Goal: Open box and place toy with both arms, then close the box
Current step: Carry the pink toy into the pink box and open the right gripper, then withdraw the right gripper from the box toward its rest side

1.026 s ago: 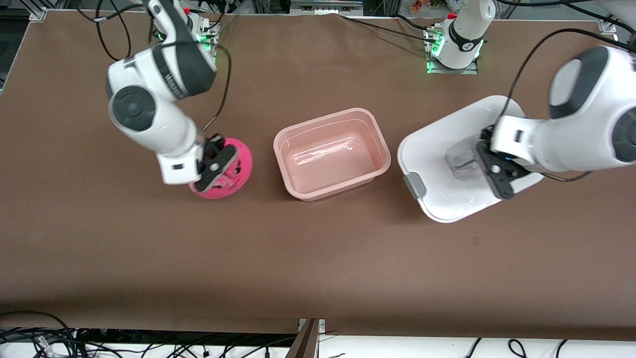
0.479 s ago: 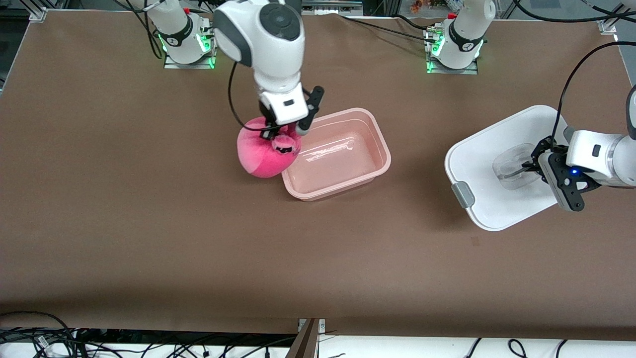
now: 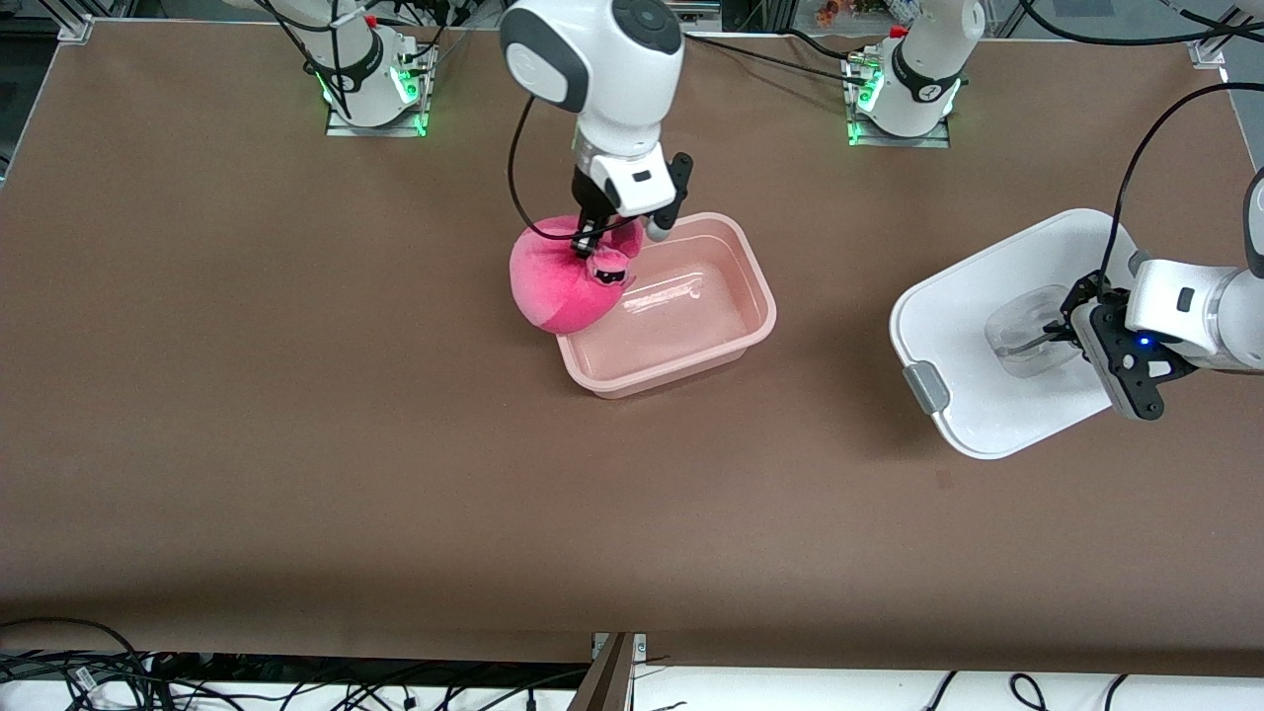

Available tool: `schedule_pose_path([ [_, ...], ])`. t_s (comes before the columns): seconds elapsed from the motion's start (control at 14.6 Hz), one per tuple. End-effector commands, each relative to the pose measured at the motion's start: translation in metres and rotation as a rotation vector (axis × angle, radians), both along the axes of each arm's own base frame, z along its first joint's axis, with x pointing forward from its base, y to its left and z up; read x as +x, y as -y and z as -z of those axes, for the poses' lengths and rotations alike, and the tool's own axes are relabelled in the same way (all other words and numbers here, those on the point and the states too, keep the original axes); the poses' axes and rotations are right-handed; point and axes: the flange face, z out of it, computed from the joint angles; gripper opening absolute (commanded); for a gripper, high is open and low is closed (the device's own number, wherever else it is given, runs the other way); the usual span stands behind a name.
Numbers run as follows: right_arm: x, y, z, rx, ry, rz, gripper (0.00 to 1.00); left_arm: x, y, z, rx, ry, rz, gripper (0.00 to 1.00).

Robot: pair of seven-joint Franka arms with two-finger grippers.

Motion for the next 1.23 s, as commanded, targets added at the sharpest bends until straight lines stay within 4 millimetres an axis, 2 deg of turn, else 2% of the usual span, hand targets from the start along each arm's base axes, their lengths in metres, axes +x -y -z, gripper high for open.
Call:
schedule_pose_path([
  [0.0, -0.004, -0.037, 0.018, 0.023, 0.057, 0.089, 0.99, -0.001, 0.0, -0.007, 0.024, 0.002, 0.021, 0.0],
  [0.07, -0.003, -0.043, 0.019, 0.048, 0.075, 0.159, 1.0, -0.001, 0.001, -0.006, 0.023, 0.001, 0.024, 0.0],
  [0.21, -0.006, -0.051, 0.009, 0.099, 0.109, 0.266, 1.0, 0.0, 0.0, -0.004, 0.023, -0.001, 0.026, 0.0],
  [0.41, -0.002, -0.058, -0.006, 0.166, 0.126, 0.29, 1.0, 0.0, 0.001, -0.003, 0.023, -0.002, 0.027, 0.0],
  [0.68, 0.017, -0.054, -0.008, 0.222, 0.106, 0.329, 1.0, -0.001, 0.004, -0.002, 0.023, -0.005, 0.032, 0.0],
  [0.89, 0.049, -0.026, -0.02, 0.234, 0.096, 0.409, 1.0, -0.001, 0.004, -0.001, 0.024, -0.008, 0.033, 0.0],
  [0.96, 0.069, -0.006, -0.025, 0.261, 0.062, 0.473, 1.0, -0.001, 0.004, 0.0, 0.024, -0.008, 0.031, 0.0],
  [1.03, 0.087, 0.016, -0.039, 0.295, 0.034, 0.535, 1.0, -0.001, 0.005, -0.001, 0.025, -0.005, 0.031, 0.0],
  [1.16, 0.12, 0.066, -0.056, 0.296, -0.005, 0.647, 1.0, 0.0, 0.005, 0.0, 0.026, -0.005, 0.031, 0.0],
])
